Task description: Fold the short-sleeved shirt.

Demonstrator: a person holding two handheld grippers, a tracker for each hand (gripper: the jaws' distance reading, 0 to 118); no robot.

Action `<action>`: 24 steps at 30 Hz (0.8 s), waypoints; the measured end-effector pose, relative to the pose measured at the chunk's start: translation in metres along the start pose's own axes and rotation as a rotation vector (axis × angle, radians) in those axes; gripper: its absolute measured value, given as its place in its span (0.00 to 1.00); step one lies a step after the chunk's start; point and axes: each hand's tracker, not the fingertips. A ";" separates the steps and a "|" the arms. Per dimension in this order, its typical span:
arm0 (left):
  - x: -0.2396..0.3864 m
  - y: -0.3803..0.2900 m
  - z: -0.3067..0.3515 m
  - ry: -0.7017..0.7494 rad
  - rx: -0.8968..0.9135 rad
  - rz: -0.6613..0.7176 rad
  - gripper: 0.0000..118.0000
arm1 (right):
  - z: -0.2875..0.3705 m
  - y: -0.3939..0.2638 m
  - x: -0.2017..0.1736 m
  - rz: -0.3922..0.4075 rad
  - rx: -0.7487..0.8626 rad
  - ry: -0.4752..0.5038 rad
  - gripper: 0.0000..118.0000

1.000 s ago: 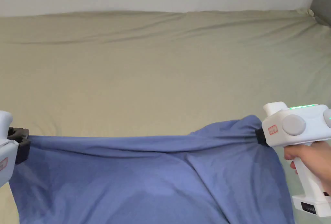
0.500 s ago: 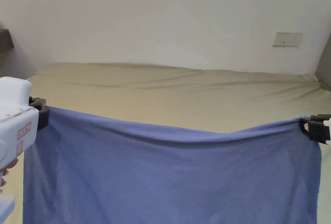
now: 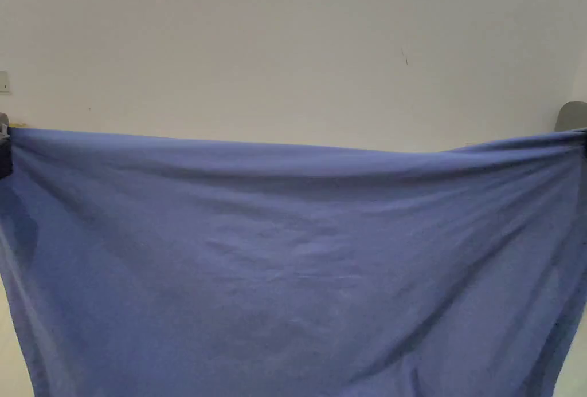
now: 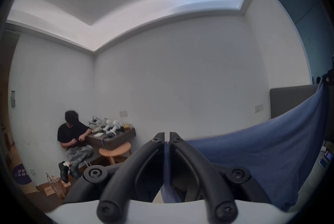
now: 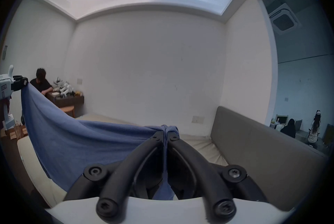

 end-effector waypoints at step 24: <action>-0.003 0.131 -0.088 0.035 0.055 -0.100 0.02 | -0.059 0.121 0.004 0.168 0.114 -0.128 0.04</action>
